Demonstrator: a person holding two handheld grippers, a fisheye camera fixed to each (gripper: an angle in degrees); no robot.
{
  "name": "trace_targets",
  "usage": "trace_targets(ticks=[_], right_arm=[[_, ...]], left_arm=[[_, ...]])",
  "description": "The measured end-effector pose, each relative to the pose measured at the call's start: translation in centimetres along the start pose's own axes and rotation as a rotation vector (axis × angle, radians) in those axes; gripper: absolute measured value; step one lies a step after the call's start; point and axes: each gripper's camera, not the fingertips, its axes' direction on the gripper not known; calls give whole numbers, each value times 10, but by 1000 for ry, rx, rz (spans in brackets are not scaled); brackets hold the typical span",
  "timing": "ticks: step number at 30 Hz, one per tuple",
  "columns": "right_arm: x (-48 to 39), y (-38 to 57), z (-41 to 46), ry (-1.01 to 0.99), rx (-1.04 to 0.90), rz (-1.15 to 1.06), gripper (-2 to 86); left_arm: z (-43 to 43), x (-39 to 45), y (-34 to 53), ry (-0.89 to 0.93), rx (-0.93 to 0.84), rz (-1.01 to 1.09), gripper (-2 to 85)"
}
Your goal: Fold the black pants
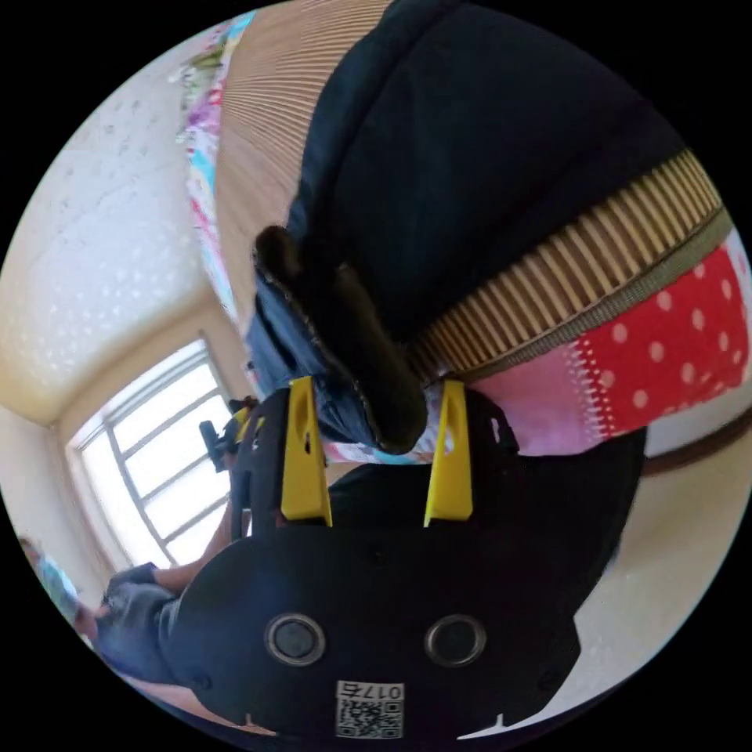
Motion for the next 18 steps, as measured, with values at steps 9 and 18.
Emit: trace_targets(ticks=[9,18], right_arm=[[-153,9,-23,105,-171,-537,30],[-78,-35,-47,353,-22,12,17]], left_arm=[[20,-56,-19,117,-100,-45,211],[66,-95,-30,243,-226,-87,142]])
